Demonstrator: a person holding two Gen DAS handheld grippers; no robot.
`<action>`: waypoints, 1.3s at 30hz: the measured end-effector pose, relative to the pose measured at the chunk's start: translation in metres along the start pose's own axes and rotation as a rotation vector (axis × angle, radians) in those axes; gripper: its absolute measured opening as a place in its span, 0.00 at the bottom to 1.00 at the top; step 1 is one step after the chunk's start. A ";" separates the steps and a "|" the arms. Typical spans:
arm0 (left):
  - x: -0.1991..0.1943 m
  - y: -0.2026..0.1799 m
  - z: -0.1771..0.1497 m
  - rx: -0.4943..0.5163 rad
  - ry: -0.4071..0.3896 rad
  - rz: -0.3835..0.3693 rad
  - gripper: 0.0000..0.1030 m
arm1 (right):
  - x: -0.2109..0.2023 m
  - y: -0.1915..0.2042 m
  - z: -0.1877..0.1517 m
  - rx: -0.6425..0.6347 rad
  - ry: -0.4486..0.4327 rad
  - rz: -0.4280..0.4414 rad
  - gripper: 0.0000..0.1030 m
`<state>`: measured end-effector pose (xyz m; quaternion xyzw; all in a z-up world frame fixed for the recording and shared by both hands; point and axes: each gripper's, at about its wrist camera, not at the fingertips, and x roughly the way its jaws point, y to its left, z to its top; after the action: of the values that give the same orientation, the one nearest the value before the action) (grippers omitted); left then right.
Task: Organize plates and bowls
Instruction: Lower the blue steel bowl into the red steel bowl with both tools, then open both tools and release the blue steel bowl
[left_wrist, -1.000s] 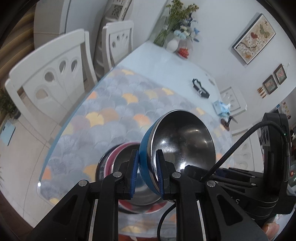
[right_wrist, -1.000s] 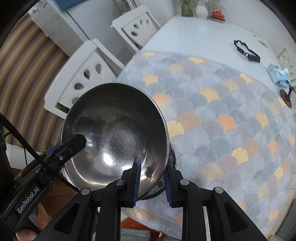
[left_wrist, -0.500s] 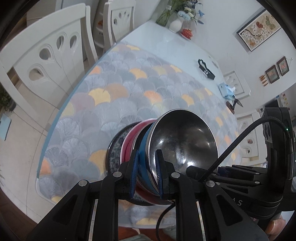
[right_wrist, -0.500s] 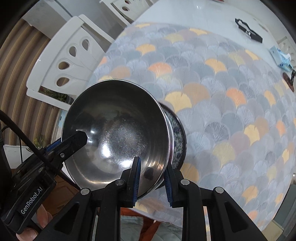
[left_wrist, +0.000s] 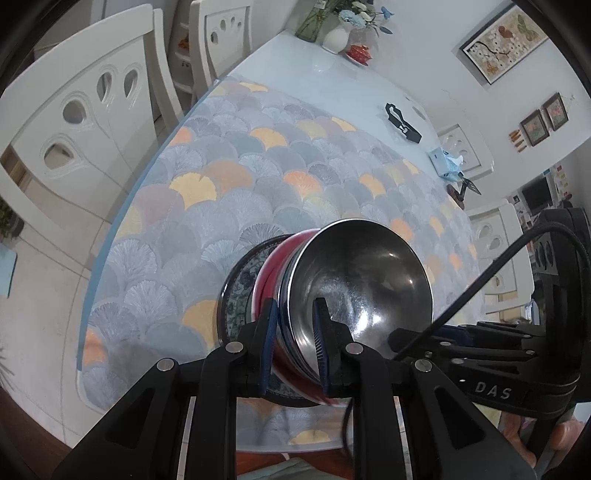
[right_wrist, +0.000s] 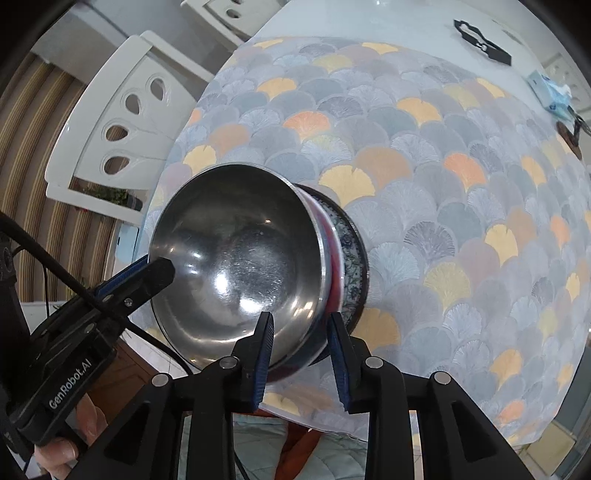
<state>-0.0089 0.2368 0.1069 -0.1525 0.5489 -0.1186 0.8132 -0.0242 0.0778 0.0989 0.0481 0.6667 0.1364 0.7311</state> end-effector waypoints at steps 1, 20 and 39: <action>-0.001 -0.001 0.001 0.009 -0.004 0.001 0.16 | -0.002 -0.002 -0.001 0.009 -0.007 0.008 0.27; -0.028 -0.011 0.014 0.053 -0.114 -0.026 0.17 | -0.043 -0.005 -0.008 0.026 -0.186 0.087 0.38; -0.041 -0.013 0.022 0.080 -0.142 -0.021 0.17 | -0.053 0.002 -0.015 -0.004 -0.271 -0.029 0.52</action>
<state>-0.0037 0.2419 0.1547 -0.1337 0.4830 -0.1378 0.8543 -0.0433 0.0641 0.1486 0.0551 0.5623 0.1194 0.8164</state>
